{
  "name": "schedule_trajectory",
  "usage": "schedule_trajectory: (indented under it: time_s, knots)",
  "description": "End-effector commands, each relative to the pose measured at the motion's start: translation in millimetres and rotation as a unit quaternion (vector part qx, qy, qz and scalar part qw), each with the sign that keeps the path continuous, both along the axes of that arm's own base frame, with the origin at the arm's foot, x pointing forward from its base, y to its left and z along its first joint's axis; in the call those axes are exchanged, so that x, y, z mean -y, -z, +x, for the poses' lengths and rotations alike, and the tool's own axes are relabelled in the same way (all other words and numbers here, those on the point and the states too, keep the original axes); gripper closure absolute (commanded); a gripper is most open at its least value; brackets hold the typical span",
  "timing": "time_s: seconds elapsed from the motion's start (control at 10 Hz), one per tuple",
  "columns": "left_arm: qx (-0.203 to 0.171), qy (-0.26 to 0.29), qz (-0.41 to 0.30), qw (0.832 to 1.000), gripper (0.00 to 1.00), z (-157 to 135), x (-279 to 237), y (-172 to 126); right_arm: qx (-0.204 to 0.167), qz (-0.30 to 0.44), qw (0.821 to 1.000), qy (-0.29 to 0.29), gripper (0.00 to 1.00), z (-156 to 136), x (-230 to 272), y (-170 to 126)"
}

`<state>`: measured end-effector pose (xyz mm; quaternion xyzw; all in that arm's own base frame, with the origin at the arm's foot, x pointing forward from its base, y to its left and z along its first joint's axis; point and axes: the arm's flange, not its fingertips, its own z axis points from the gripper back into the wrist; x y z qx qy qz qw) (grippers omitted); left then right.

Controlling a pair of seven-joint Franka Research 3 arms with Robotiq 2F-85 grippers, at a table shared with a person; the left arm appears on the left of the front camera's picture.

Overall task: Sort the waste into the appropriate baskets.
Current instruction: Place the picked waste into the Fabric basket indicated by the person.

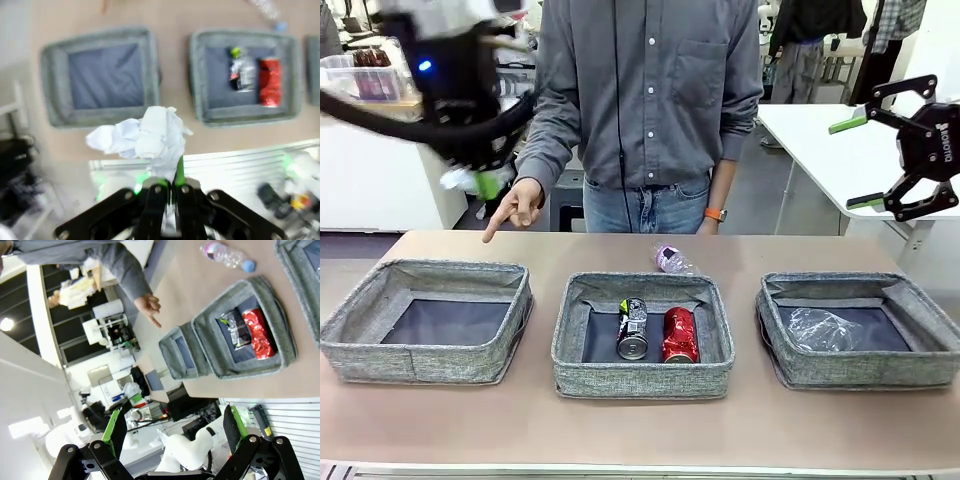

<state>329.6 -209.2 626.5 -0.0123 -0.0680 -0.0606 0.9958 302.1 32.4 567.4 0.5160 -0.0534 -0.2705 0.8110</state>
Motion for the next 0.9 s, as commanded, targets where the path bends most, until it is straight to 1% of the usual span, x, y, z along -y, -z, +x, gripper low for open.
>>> schedule_trajectory:
  time_s: [0.0, 0.1, 0.2, 0.3, 0.4, 0.6, 0.8]
  knots:
    - [-0.017, -0.075, -0.013, 0.997, 1.0, -10.5, -37.7, 26.1, 0.001, 0.005, 1.0, -0.001, 0.0, 0.2, 0.0, -1.0]
    - [0.0, -0.108, 0.008, 0.994, 1.0, -12.1, -62.5, 45.9, 0.001, 0.005, 1.0, -0.001, 0.0, 0.2, 0.0, -1.0]
    - [-0.003, -0.115, -0.001, 0.993, 1.0, -13.3, -83.4, 64.9, 0.001, 0.005, 1.0, -0.001, 0.0, 0.2, 0.0, -1.0]
    - [0.002, -0.134, 0.001, 0.991, 1.0, -12.5, -100.7, 85.6, 0.001, 0.005, 1.0, -0.001, 0.0, 0.2, 0.0, -1.0]
    - [-0.005, -0.143, -0.017, 0.99, 1.0, -13.6, -109.6, 100.6, 0.001, 0.005, 1.0, -0.001, 0.0, 0.2, 0.0, -1.0]
    - [-0.012, -0.151, -0.024, 0.988, 1.0, -13.2, -117.2, 112.6, 0.001, 0.005, 1.0, -0.001, 0.0, 0.2, 0.0, -1.0]
    - [-0.011, -0.157, -0.037, 0.987, 1.0, -11.1, -119.9, 112.9, 0.001, 0.005, 1.0, -0.001, 0.0, 0.2, 0.0, -1.0]
